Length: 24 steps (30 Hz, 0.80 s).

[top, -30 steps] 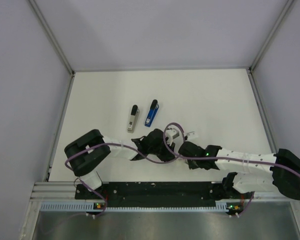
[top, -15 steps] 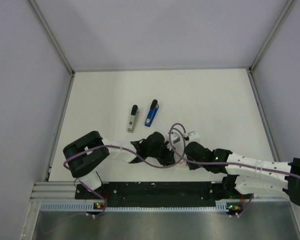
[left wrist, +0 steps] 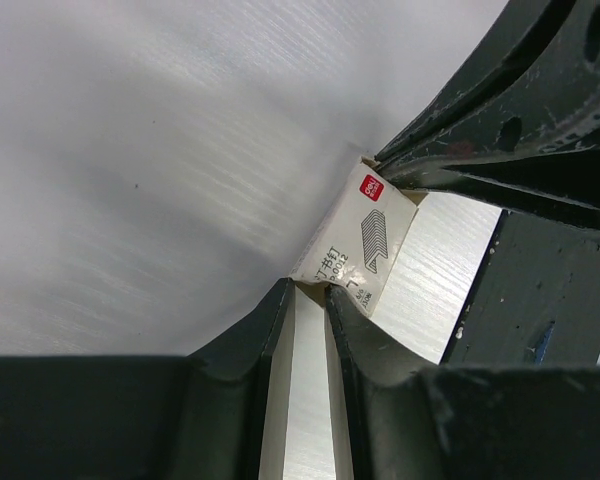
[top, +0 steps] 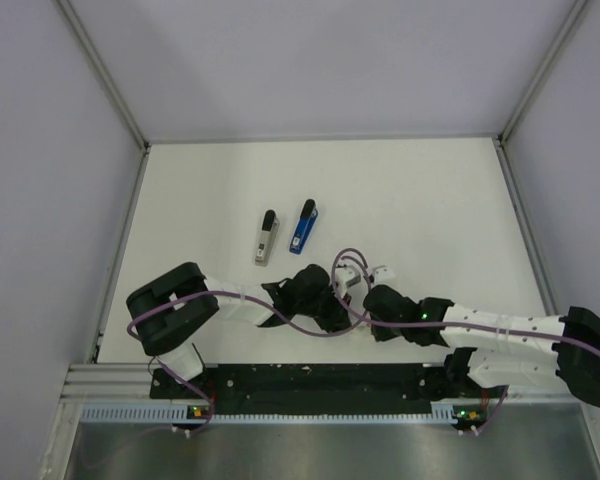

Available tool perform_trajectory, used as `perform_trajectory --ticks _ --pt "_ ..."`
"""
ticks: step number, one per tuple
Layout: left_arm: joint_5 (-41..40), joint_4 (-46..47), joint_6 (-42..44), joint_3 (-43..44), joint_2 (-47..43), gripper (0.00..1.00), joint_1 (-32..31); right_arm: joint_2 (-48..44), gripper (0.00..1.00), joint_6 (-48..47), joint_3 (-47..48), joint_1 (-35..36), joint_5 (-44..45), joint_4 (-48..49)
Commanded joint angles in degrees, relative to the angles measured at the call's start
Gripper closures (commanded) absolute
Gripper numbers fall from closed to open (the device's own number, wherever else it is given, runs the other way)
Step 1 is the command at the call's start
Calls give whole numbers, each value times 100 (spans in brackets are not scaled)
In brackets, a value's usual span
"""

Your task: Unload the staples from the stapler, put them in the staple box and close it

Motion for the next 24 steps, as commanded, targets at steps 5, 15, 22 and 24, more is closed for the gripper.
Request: perform_trajectory --ticks 5,15,22,24 --pt "-39 229 -159 45 144 76 -76 350 100 107 528 67 -88 565" --pt "-259 229 -211 -52 74 76 -85 -361 78 292 669 67 580 -507" --pt "-320 221 -220 -60 74 77 -77 -854 73 397 915 49 888 -1263" --pt "-347 212 -229 -60 82 77 -77 -846 73 432 889 -21 914 -1377"
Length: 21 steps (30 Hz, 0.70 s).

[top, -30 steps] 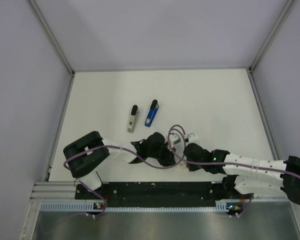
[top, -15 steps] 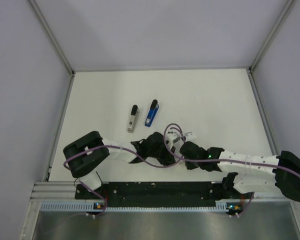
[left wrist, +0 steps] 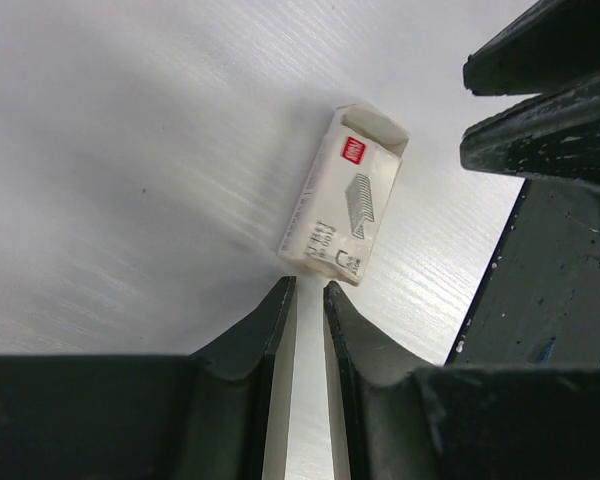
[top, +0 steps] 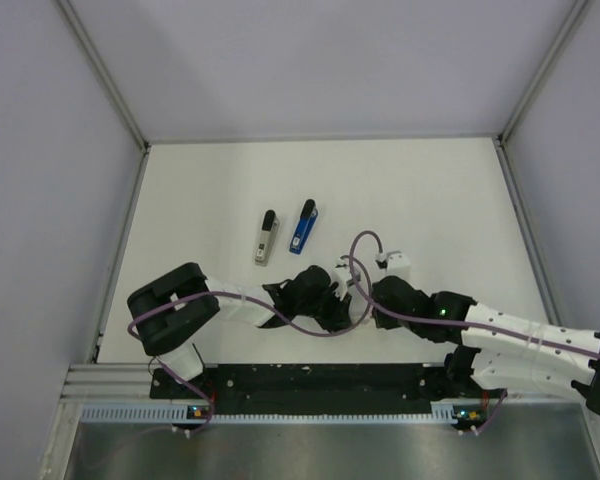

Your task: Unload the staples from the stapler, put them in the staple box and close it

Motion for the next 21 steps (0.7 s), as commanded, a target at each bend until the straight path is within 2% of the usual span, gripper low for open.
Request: perform_trajectory --ticks 1,7,12,14,17,21 --pt "-137 120 -43 -49 67 77 -22 -65 73 168 179 -47 283 -438" --pt "-251 6 -43 -49 6 77 -31 -30 75 370 -129 -293 239 -517" --pt "-462 -337 -17 47 -3 77 -22 -4 94 327 -287 -645 169 -421" --pt "-471 -416 -17 65 23 85 -31 93 99 318 -296 -715 160 -377" --pt "-497 -469 -78 83 76 89 -31 294 100 257 -322 -821 107 -149" --pt "-533 -557 -157 135 155 90 -22 541 100 204 -445 -900 -42 281"
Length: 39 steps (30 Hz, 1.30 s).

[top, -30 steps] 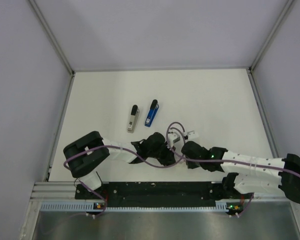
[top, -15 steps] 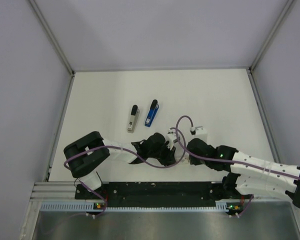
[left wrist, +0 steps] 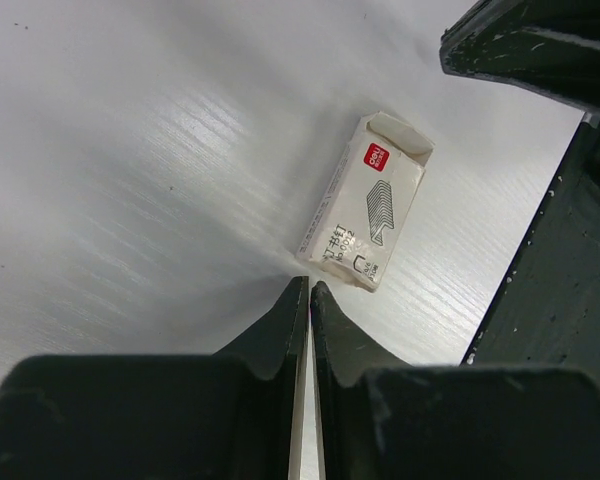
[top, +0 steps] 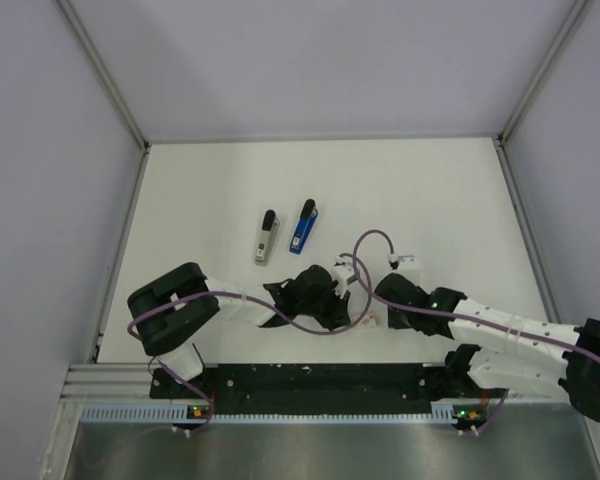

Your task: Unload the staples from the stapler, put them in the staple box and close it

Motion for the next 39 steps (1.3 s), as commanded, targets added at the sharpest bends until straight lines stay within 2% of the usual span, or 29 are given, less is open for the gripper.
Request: perform_trajectory --ticks 1,15,24,32,39 --pt "-214 -437 -42 107 181 90 -11 242 100 -85 -105 -107 -149 610" --pt "-134 -683 -94 406 516 89 -72 620 100 -199 -70 -107 -712 1235" --pt "-117 -674 -103 450 559 89 -125 769 100 117 -78 -89 -1213 1726" --pt "-126 -665 -121 450 560 89 -143 1182 100 319 168 78 -1362 2070" --pt "-134 -612 -121 423 586 89 -152 1113 100 503 256 78 -1380 2114"
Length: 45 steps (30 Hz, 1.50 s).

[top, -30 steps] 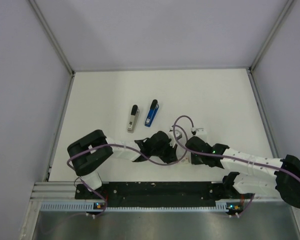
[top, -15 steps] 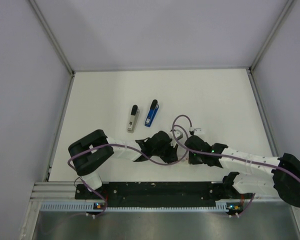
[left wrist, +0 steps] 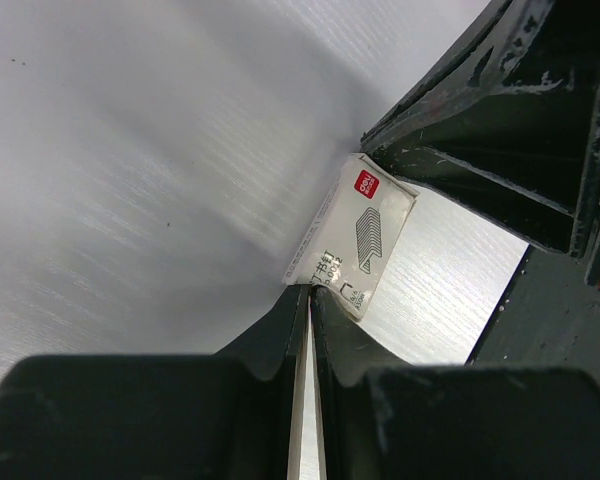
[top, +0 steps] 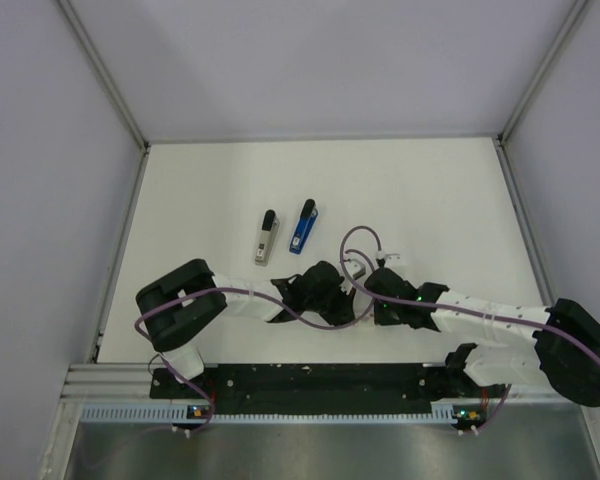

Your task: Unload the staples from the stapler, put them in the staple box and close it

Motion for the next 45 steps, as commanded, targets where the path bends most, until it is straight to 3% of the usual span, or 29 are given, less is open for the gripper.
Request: perform_trajectory --ticks 1,10,15,18,20,27,33,34,39,41,45 --pt "-95 -291 52 -33 293 89 -119 52 100 469 208 158 -696 960" --pt "-560 -704 219 19 -14 87 -119 -167 99 188 357 36 -125 248" --pt "-780 -1038 403 81 -383 78 -110 -501 89 -154 515 -228 199 -85" --pt "-920 -1301 500 247 -594 72 -110 -650 76 -383 769 -325 524 -314" --pt "-1052 -1556 570 370 -717 66 -119 -721 67 -550 910 -404 727 -411" --pt "-1887 -2320 720 599 -1314 45 -84 -897 55 -1051 1323 -869 1088 -552" --pt "-2730 -2901 781 819 -2491 30 109 -967 41 -1508 2026 -1046 1106 -535" --pt "-2888 -3023 842 863 -2658 2 145 -976 38 -1604 2131 -1046 1036 -491" --pt "-3434 -3472 1062 1056 -3362 1 233 -950 28 -1965 2580 -1046 1088 -438" --pt "-3627 -3613 1071 1083 -3608 1 224 -967 14 -1992 2712 -1037 1298 -534" --pt "-3944 -3657 1133 1048 -4100 1 233 -1064 3 -1975 2897 -1037 1667 -675"
